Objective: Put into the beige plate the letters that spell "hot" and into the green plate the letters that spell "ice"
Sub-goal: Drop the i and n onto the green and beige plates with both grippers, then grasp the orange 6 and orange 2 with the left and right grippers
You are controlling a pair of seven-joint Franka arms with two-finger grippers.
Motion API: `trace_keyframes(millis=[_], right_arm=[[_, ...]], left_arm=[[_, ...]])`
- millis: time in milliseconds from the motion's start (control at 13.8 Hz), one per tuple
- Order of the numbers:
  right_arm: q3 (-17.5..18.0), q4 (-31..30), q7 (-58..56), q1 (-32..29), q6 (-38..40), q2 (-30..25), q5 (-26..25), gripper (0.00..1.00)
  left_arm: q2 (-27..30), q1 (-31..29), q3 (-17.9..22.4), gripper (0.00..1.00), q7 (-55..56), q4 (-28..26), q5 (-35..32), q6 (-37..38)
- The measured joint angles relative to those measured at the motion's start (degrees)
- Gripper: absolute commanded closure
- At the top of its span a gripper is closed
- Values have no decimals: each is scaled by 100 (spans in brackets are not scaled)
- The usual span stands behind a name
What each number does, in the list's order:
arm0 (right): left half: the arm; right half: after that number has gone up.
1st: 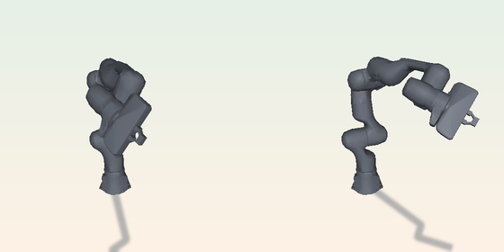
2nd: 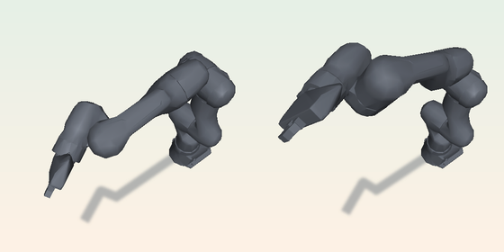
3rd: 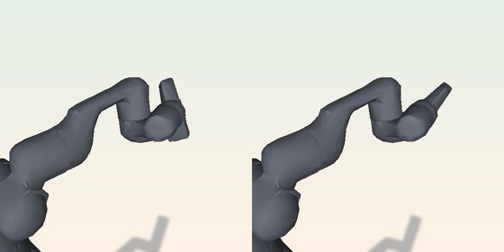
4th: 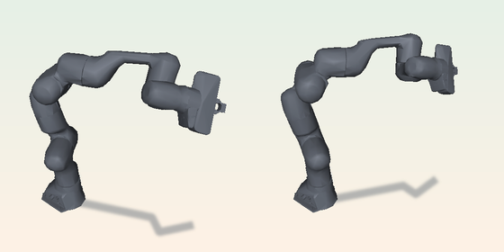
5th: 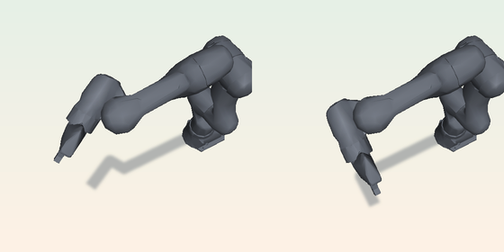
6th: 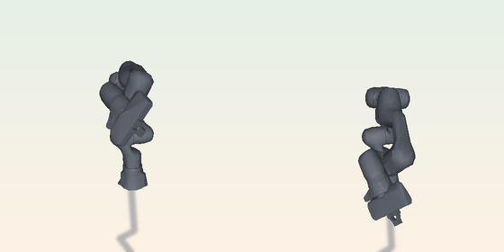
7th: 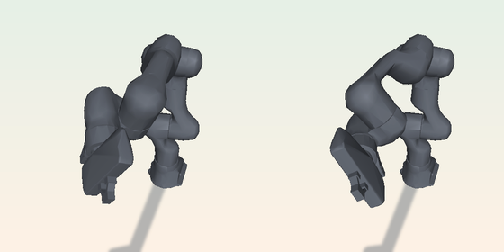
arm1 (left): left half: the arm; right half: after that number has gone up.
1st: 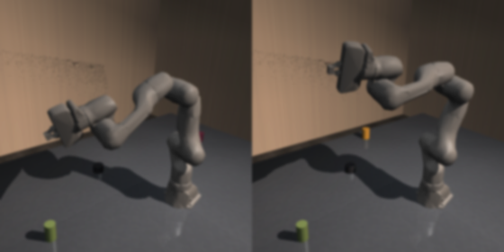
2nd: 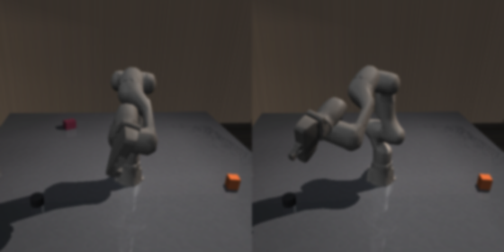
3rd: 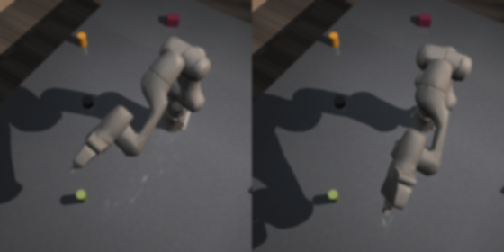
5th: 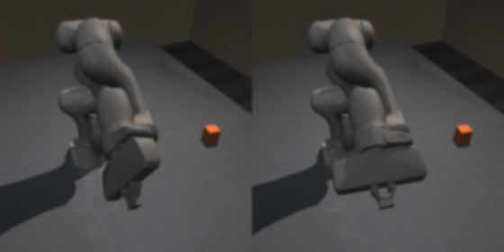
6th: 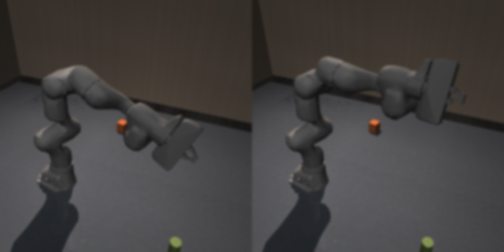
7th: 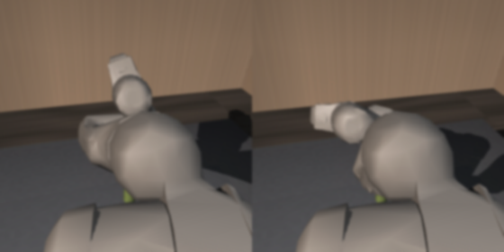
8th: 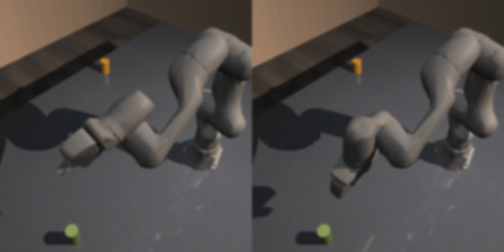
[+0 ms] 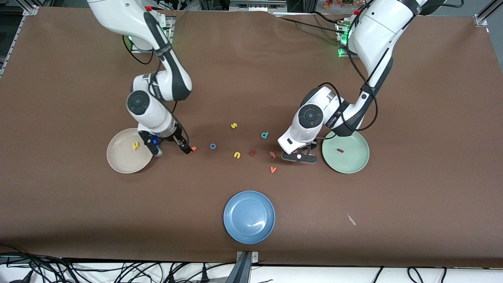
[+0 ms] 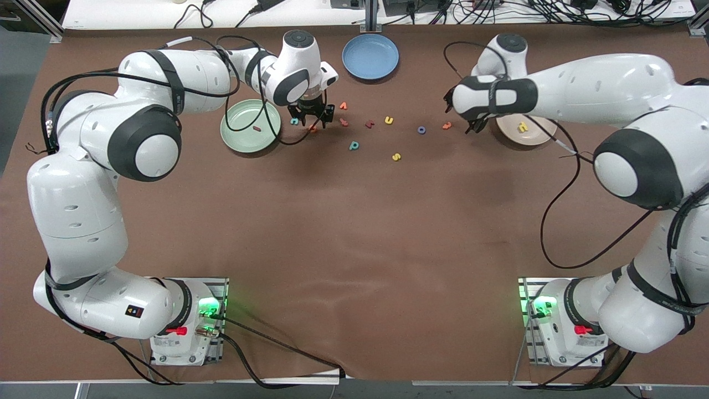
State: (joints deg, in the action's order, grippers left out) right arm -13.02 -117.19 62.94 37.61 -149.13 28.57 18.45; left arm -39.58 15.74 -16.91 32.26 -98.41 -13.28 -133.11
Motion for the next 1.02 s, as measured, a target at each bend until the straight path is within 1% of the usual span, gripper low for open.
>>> trace_keyframes(millis=[218,363,580,653,725,798,870,1015], right_arm=[[-1,32,327,131,-346,358,0,0],[-9,139,362,131,-368,464,0,1],[-25,294,383,130,-367,548,0,8],[-26,319,384,131,-367,567,0,10],[-27,330,387,131,-367,579,0,12],[-27,337,388,131,-367,592,0,15],[-27,341,389,130,-367,608,0,19],[-30,356,392,130,-357,616,0,27]], left_arm=[[-89,-11,15,40,60,0,0,-74],[-114,-15,36,44,75,0,0,-74],[-174,-16,40,51,84,0,0,-114],[-210,-16,42,57,85,0,-2,-157],[-242,-16,47,72,85,0,-15,-191],[-236,-17,46,92,85,4,-48,-206],[-237,-19,46,100,87,3,-139,-206],[-224,-27,45,100,101,7,-248,-204]])
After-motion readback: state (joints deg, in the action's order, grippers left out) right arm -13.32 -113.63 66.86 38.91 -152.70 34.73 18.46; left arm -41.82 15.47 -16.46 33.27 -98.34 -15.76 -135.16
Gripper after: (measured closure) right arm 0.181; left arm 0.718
